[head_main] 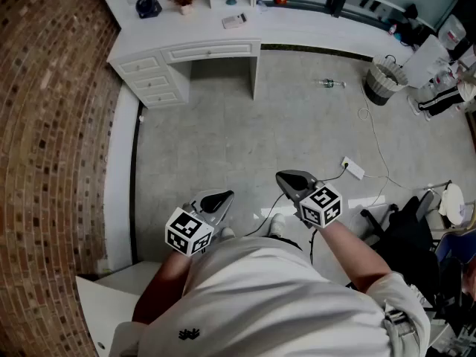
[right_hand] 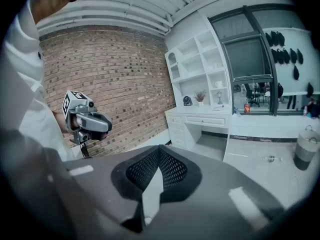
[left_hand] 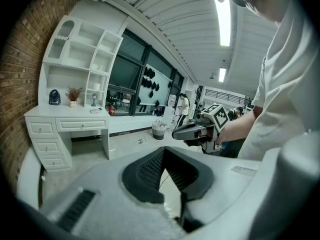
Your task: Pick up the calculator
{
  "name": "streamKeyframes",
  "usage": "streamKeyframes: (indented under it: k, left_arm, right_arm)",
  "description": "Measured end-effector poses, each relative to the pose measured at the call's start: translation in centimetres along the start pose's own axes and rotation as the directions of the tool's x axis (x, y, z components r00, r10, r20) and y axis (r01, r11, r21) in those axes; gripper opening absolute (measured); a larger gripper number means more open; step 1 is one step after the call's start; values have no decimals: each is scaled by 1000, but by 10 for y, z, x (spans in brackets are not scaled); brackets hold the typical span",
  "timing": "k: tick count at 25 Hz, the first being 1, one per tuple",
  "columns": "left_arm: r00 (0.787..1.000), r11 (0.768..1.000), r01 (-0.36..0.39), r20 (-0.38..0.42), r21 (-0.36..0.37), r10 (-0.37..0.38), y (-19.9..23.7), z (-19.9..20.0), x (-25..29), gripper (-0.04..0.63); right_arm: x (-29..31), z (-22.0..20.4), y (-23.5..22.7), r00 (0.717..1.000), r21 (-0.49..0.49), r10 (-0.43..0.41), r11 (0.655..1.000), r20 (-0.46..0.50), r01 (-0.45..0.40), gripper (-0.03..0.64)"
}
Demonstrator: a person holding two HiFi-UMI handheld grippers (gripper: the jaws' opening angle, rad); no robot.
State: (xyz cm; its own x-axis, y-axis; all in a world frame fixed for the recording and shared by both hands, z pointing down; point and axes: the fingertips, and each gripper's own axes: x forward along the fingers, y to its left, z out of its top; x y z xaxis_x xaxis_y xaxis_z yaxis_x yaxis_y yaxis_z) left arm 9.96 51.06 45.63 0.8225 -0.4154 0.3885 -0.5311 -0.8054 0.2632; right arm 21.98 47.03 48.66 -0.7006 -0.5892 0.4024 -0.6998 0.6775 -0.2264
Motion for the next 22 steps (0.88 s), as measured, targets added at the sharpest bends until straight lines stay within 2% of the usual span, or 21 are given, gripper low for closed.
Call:
streamKeyframes:
  k: [4,8,11,17,19,22]
  left_arm:
    - [1000,1000,27,-6,0,-27,16,-15,-30,5]
    - [1000,1000,29,4,10,-29,34,-24,-55,5]
    - [1000,1000,26,9,6,-26,47,-31,-71,5]
    - [1000,1000,22,14,-13,-22,70,-33,-75,5]
    - [1000,1000,18,17,-14,-17,79,-30,-71,5]
    - [1000,1000,2,25,-30,-2,101,-24,-66,5]
  right_arm:
    - [34,9,26,1000,48,-11,999,24,10,12]
    - [61,17,47,999,50,-31,998,27,30,12]
    - [74,17,61,1000,64,-15,998,16,14,12]
    - [96,30,57,999,66,-11,998,31,9,17]
    - [108,34,46,999,63,-16,998,30,14,105]
    - [131,42,24,999,44,-23,999,24,22,126]
